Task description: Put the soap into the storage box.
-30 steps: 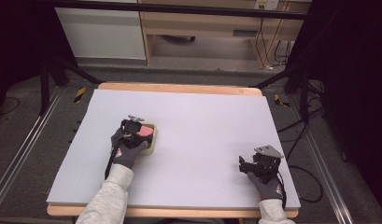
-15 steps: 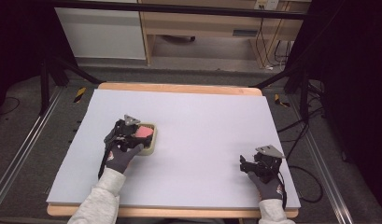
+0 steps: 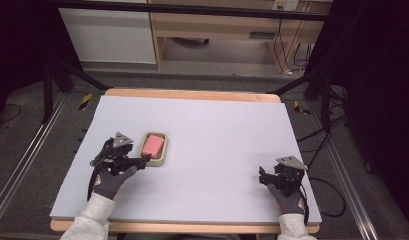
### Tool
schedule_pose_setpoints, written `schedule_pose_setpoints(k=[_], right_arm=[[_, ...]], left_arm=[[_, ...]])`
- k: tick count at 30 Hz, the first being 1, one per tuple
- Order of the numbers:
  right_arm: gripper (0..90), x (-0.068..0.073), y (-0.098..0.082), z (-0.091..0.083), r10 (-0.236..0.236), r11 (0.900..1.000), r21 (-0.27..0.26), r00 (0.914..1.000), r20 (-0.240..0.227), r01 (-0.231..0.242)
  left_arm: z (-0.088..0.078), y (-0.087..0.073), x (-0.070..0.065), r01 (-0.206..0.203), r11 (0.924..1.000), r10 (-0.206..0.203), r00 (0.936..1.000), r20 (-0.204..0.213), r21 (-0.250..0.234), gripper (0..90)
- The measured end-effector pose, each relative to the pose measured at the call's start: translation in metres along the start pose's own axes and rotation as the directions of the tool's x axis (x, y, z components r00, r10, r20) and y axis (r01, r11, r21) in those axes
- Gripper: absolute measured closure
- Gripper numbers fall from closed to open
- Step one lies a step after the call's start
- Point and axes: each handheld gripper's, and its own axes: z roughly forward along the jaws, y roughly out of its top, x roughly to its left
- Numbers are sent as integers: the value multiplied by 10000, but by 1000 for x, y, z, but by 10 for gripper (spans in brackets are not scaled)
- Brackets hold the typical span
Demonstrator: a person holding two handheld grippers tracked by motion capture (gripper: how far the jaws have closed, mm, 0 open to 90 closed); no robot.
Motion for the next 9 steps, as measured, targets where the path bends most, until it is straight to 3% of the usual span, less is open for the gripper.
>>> schedule_pose_setpoints(k=[9], right_arm=[[62,-1,-2,2,-50,9999,135,9999,127,48]], left_arm=[[-11,-40,28,561,9984,-561,9951,-809,-30,225]])
